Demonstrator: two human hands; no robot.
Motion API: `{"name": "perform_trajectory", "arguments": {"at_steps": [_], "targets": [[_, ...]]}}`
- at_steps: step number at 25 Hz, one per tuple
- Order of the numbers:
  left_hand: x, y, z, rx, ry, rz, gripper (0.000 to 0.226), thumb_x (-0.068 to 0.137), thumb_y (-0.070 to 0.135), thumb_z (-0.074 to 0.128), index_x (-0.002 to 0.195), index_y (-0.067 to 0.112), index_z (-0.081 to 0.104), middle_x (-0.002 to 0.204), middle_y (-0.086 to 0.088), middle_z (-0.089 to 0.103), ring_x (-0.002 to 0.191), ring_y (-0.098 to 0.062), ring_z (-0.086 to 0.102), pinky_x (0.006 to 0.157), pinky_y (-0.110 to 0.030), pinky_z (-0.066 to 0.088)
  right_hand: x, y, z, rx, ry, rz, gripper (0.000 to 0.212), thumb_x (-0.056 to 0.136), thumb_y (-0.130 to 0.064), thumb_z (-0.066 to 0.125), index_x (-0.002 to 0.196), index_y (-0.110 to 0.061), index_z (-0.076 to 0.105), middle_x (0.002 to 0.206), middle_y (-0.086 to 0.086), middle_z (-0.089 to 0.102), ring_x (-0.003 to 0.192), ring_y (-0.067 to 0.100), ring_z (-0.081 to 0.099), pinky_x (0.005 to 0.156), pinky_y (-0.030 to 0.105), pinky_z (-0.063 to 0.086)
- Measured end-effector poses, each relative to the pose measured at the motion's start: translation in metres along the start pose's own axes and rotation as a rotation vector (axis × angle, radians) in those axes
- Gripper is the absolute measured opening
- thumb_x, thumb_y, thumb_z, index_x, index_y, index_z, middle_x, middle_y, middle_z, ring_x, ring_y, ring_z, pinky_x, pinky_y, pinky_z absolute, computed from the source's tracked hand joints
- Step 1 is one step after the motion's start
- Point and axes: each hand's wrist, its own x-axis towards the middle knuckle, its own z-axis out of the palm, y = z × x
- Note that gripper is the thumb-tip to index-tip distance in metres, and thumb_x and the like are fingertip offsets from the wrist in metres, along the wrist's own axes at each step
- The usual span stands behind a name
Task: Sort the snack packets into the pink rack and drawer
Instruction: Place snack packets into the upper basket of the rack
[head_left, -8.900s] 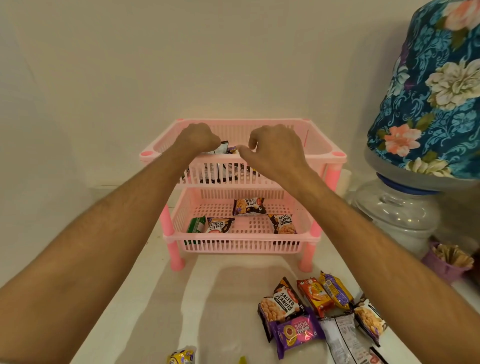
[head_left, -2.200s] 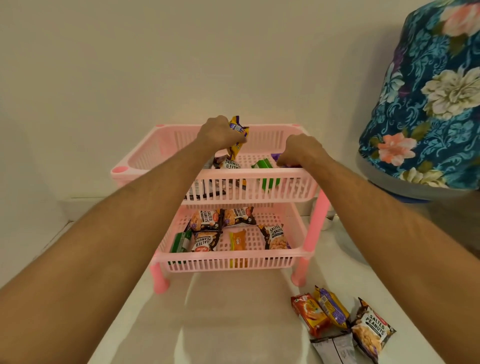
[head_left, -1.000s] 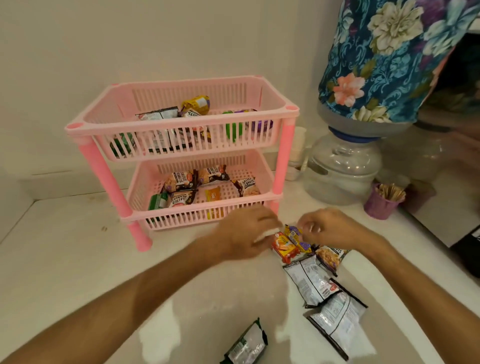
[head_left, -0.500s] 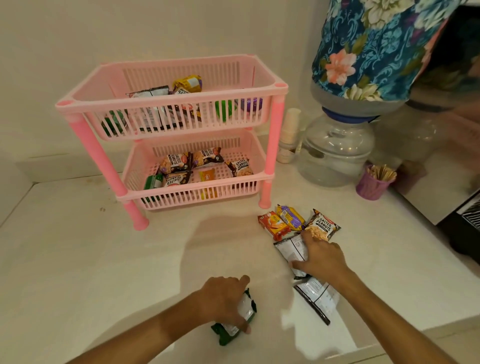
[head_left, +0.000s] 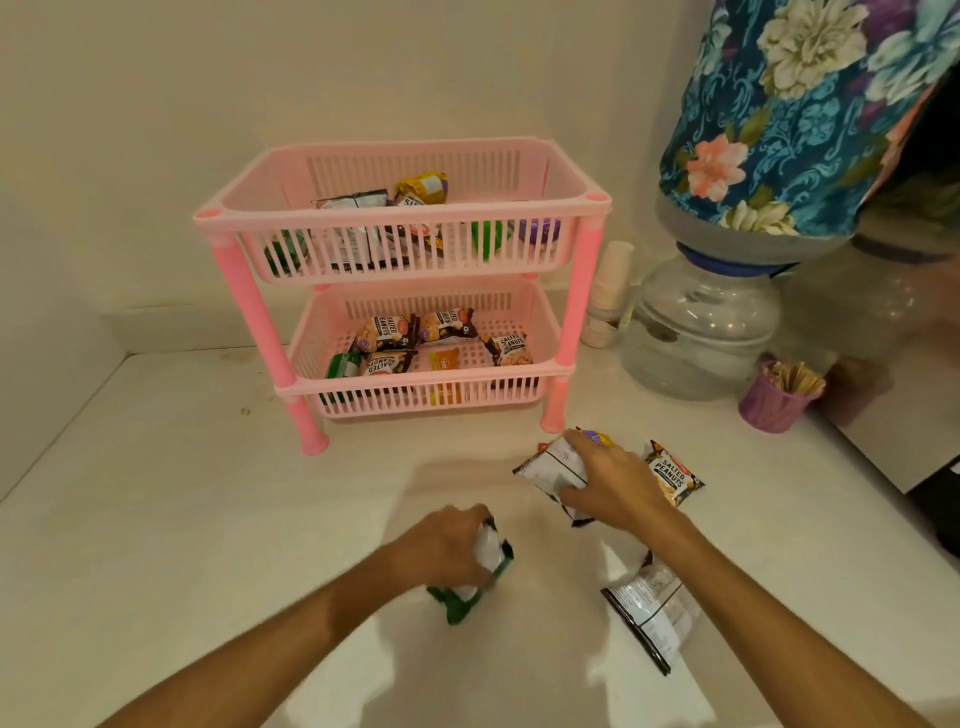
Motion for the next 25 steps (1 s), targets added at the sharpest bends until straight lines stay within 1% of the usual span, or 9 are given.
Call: {"name": "perform_trajectory", "arguments": {"at_steps": [3, 6, 9, 11, 13, 16, 18, 20, 25], "targets": [[-0.01, -0.004, -0.062, -0.07, 0.263, 0.041, 0.067, 0.07, 0.041, 0.078, 0.125, 0.026, 0.043, 0.111, -0.002, 0.062, 0.083, -0.016, 0.06, 0.057, -0.021, 0.051, 0.022, -0.03, -0.055, 0.05, 0.034, -0.147, 0.07, 0.073, -0.048, 0.065, 0.135, -0.031, 0.038, 0.1, 0.006, 0.066, 0.086, 0.03, 0.062, 0.061, 0.03, 0.038], [-0.033, -0.005, -0.131, -0.111, 0.504, 0.132, 0.068, 0.072, 0.035, 0.078, 0.128, 0.022, 0.042, 0.103, 0.003, 0.061, 0.077, -0.011, 0.063, 0.051, -0.017, 0.05, 0.044, -0.063, -0.119, 0.127, 0.109, -0.259, 0.069, 0.072, -0.046, 0.068, 0.133, -0.029, 0.041, 0.096, 0.002, 0.063, 0.082, 0.024, 0.061, 0.062, 0.03, 0.045], [-0.059, -0.005, -0.198, -0.143, 0.758, 0.177, 0.072, 0.068, 0.035, 0.079, 0.13, 0.022, 0.044, 0.093, 0.011, 0.055, 0.077, -0.011, 0.063, 0.056, -0.016, 0.05, 0.069, -0.09, -0.177, 0.232, 0.188, -0.308, 0.069, 0.073, -0.043, 0.07, 0.134, -0.027, 0.042, 0.098, -0.004, 0.057, 0.076, 0.016, 0.06, 0.061, 0.024, 0.048], [-0.071, -0.007, -0.24, -0.219, 0.877, 0.181, 0.077, 0.068, 0.031, 0.08, 0.135, 0.021, 0.041, 0.098, 0.007, 0.053, 0.073, -0.005, 0.059, 0.049, -0.014, 0.051, 0.091, -0.102, -0.207, 0.265, 0.264, -0.332, 0.068, 0.073, -0.041, 0.07, 0.134, -0.026, 0.044, 0.098, -0.004, 0.057, 0.074, 0.014, 0.061, 0.058, 0.02, 0.047], [-0.078, -0.012, -0.279, -0.305, 0.987, 0.182, 0.075, 0.07, 0.025, 0.08, 0.135, 0.019, 0.042, 0.107, -0.001, 0.057, 0.075, -0.008, 0.06, 0.045, -0.017, 0.053, 0.118, -0.11, -0.229, 0.26, 0.358, -0.328, 0.066, 0.073, -0.04, 0.071, 0.132, -0.025, 0.046, 0.099, -0.001, 0.058, 0.078, 0.019, 0.061, 0.064, 0.025, 0.05], [-0.078, -0.024, -0.33, -0.3, 1.147, 0.137, 0.07, 0.071, 0.026, 0.079, 0.133, 0.016, 0.046, 0.116, -0.009, 0.062, 0.082, -0.02, 0.064, 0.056, -0.026, 0.057, 0.165, -0.114, -0.247, 0.175, 0.461, -0.273, 0.065, 0.072, -0.039, 0.071, 0.131, -0.024, 0.047, 0.104, 0.011, 0.064, 0.079, 0.027, 0.057, 0.07, 0.033, 0.048], [-0.07, -0.034, -0.357, -0.269, 1.208, 0.093, 0.069, 0.069, 0.028, 0.079, 0.13, 0.015, 0.05, 0.115, -0.011, 0.065, 0.086, -0.021, 0.064, 0.061, -0.028, 0.054, 0.197, -0.112, -0.252, 0.093, 0.478, -0.226, 0.066, 0.073, -0.038, 0.069, 0.133, -0.022, 0.044, 0.108, 0.016, 0.064, 0.082, 0.031, 0.057, 0.07, 0.034, 0.044], [-0.058, -0.045, -0.379, -0.259, 1.206, 0.057, 0.069, 0.068, 0.027, 0.079, 0.13, 0.015, 0.05, 0.115, -0.011, 0.064, 0.087, -0.02, 0.061, 0.062, -0.028, 0.052, 0.227, -0.108, -0.252, -0.02, 0.466, -0.199, 0.067, 0.076, -0.036, 0.067, 0.136, -0.021, 0.04, 0.109, 0.019, 0.064, 0.088, 0.037, 0.059, 0.071, 0.036, 0.043], [-0.012, -0.07, -0.414, -0.195, 1.112, -0.026, 0.069, 0.07, 0.021, 0.079, 0.13, 0.012, 0.048, 0.12, -0.014, 0.058, 0.098, -0.029, 0.06, 0.072, -0.038, 0.055, 0.287, -0.108, -0.241, -0.269, 0.417, -0.175, 0.07, 0.08, -0.031, 0.065, 0.141, -0.02, 0.031, 0.118, 0.016, 0.065, 0.102, 0.037, 0.061, 0.092, 0.046, 0.039]]}}
